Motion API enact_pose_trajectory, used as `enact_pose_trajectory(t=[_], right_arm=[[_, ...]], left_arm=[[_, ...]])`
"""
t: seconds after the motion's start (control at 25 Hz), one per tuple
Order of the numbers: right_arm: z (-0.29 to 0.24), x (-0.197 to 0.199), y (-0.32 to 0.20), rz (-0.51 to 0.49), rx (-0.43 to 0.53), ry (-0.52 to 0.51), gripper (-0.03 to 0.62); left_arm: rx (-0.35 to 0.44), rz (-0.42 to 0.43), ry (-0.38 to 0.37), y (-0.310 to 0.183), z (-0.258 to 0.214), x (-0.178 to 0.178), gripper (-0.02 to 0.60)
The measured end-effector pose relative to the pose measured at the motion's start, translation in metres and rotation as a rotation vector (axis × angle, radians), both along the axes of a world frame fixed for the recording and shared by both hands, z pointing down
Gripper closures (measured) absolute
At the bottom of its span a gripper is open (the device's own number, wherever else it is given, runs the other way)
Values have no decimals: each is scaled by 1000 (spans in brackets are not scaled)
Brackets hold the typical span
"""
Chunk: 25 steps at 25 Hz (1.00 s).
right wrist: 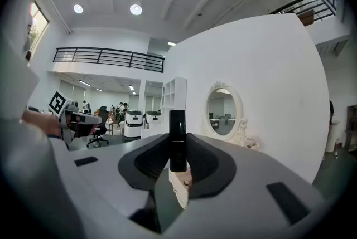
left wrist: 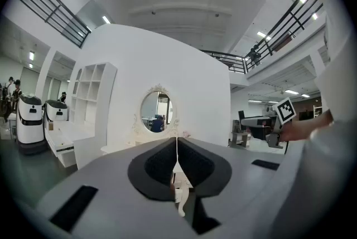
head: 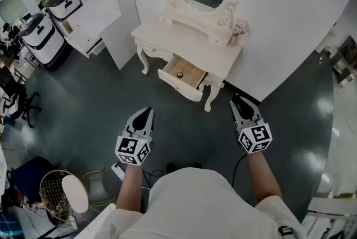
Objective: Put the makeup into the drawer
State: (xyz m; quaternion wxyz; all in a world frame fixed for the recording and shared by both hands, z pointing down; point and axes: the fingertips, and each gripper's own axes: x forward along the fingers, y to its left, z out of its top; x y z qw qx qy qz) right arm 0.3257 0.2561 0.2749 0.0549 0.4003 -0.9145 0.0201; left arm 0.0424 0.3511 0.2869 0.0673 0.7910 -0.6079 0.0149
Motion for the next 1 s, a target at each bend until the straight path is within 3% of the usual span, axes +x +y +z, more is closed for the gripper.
enact_pose_trajectory(t=[1.0], right_arm=[[7, -35, 12, 22, -27, -3, 490]], left_arm=[[-12, 30, 17, 4, 12, -33, 561]])
